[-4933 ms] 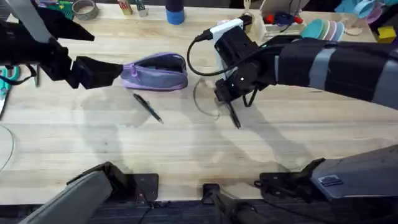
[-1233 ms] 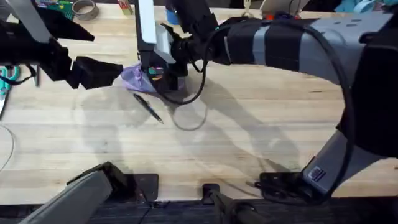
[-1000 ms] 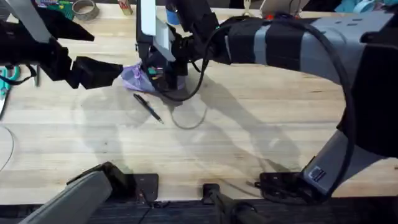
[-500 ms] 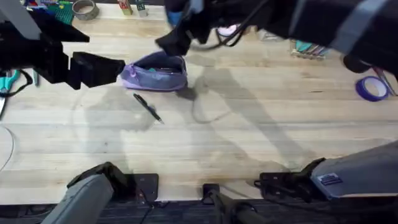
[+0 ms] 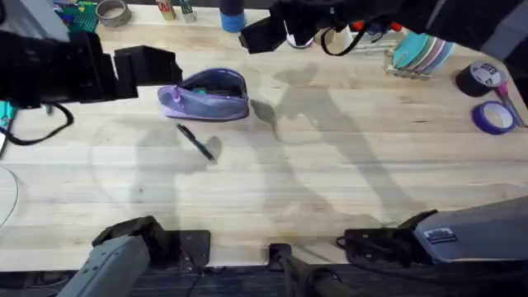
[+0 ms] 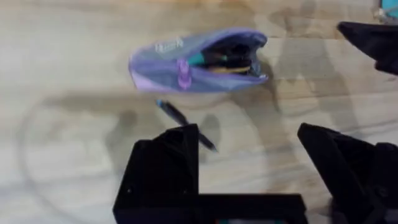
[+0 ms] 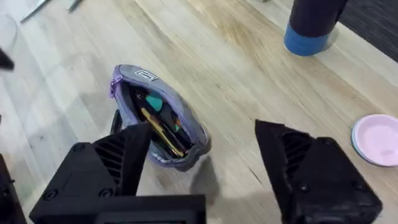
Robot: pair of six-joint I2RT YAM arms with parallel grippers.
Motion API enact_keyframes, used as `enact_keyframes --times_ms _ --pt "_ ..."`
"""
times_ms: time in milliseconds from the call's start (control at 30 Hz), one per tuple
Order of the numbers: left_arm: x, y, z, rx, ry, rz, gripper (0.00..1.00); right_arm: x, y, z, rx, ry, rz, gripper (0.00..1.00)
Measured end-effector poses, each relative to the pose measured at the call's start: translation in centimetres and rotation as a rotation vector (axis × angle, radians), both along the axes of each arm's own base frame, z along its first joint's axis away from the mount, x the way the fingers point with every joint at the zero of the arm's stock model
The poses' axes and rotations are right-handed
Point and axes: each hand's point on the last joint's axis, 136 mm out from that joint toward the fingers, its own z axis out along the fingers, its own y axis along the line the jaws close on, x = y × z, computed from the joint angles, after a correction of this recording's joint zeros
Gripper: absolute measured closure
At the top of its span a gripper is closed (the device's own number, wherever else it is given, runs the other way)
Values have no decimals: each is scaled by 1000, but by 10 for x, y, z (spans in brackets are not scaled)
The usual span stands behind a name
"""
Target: Unzip the bag, pick up the pens from the table one at a time and place them inside, then zip the bag closed.
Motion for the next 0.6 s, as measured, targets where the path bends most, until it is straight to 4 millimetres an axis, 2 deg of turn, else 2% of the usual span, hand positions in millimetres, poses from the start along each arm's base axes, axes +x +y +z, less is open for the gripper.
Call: enact_keyframes --times_ms 200,433,600 --pt "-8 -9 -8 -75 120 123 7 0 0 0 2 4 -3 5" --pt "-9 -12 -9 -118 156 184 7 1 -1 0 5 8 -8 5" --pt "-9 -12 -9 -143 175 219 7 5 -8 0 5 9 -28 5"
